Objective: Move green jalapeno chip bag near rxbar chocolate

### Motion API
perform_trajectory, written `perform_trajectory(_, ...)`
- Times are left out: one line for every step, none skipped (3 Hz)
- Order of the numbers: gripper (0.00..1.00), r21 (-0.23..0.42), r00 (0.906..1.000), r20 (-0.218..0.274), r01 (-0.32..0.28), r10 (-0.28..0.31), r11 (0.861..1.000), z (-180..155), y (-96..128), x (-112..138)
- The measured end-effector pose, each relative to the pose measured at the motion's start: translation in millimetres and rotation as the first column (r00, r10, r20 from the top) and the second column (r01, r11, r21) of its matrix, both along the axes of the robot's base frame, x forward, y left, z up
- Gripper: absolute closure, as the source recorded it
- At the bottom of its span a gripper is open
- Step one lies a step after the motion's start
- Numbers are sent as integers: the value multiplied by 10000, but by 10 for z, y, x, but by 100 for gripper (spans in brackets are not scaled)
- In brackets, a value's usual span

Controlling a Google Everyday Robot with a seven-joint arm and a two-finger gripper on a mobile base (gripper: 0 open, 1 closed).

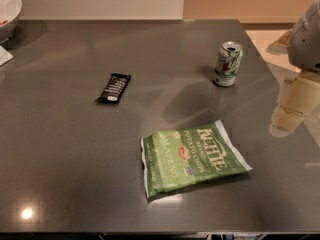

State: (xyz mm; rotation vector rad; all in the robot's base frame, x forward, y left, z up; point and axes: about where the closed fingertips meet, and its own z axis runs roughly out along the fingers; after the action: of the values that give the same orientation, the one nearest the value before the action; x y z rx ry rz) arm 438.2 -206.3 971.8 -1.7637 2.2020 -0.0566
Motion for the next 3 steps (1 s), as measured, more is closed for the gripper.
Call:
perform_trajectory(0, 417, 9965, -268, -783, 795, 9961, -118, 230, -4)
perform_trajectory(0, 786, 9839, -509, -1672, 1714, 9828, -294, 494, -48)
perform_trajectory(0, 902, 9623, -832, -2514, 2588, 9637, -543, 748, -131)
